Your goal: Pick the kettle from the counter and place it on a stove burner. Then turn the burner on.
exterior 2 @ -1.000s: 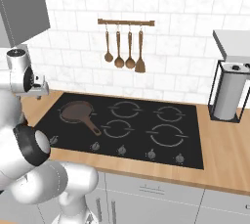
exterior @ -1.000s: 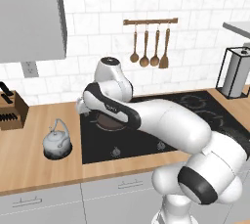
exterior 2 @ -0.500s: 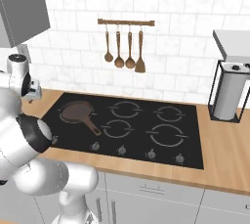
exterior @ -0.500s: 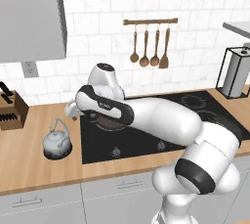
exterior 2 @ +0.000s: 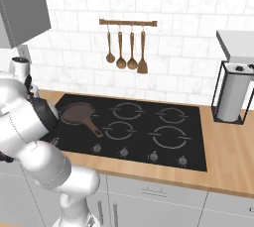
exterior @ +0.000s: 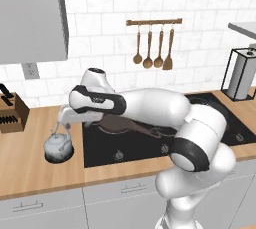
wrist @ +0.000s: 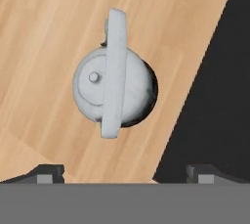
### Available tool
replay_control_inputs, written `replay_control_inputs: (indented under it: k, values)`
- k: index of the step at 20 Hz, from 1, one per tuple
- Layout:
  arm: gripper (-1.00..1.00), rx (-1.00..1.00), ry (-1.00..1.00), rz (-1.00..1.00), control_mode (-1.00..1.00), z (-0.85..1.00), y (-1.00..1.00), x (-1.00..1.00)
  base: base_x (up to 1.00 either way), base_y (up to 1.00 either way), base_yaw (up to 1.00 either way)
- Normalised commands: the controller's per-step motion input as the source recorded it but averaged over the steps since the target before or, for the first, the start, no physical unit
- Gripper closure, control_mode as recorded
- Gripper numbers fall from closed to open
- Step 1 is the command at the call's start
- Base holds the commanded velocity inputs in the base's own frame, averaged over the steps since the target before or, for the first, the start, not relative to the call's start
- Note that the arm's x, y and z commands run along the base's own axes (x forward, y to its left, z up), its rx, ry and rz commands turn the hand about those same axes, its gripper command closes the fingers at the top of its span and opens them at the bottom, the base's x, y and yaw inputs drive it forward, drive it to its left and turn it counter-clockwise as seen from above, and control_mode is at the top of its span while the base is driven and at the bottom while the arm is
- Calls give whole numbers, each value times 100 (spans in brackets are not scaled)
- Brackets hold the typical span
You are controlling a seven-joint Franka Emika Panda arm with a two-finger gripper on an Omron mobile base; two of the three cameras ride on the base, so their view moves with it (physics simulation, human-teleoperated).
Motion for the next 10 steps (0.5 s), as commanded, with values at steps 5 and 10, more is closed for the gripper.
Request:
replay_control_inputs:
  k: [5, 10]
  values:
    - [-100, 0, 0, 0, -100, -24, 11, 25, 0, 0, 0]
    - [-100, 0, 0, 0, -100, -4, 18, 22, 0, 0, 0]
